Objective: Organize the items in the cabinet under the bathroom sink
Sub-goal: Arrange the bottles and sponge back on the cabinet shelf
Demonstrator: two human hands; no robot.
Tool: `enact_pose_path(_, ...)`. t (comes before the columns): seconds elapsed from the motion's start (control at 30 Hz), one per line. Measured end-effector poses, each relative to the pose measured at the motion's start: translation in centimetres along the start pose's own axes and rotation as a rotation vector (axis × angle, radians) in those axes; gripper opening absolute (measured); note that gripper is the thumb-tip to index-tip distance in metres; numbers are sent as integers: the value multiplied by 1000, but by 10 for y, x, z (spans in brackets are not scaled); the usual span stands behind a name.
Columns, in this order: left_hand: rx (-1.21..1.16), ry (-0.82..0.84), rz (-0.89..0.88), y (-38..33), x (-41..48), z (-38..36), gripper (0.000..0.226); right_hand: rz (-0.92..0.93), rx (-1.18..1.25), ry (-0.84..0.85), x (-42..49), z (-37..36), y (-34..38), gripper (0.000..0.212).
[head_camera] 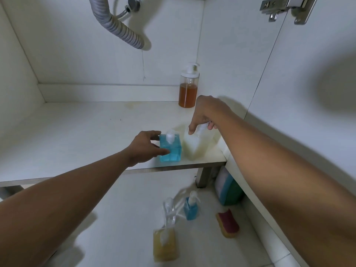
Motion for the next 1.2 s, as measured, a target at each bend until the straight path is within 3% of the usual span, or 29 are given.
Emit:
enact_pose_path(0.23, -9, -39, 3, -1, -8, -6, 82, 15, 254, -140, 13, -4, -6, 55)
enact_pose_path(0.4, 58, -165, 0, -2, -20, -20, 92, -32, 870, -155, 7, -24, -24, 99)
enact_pose_path(0.53, 81, -271, 21, -12, -26, -30, 97, -32, 1204, -244, -5, -47, -33, 100)
enact_pose_path(0.67, 92, -307, 25, -17, -27, -36, 87, 62, 1045, -308, -11, -67, -31, 92)
enact_pose_path(0.93, 103, -364, 17, -21, -18, -40, 65, 43, 870, -286, -9, -107, -35, 87)
enact_pose_path(1.2, 90, -408, 25, -8, 24, -44, 78, -37, 933, -366, 47, -87, -24, 90)
Point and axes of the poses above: each hand's wrist, its own x-axis towards the middle knuckle, its own z-axis out of the back of the hand, y = z × x, the point moved 7 cm from there along x, towards the middle knuckle, and after that the axes turned 11 degrees about -z, right-handed, at the moved point
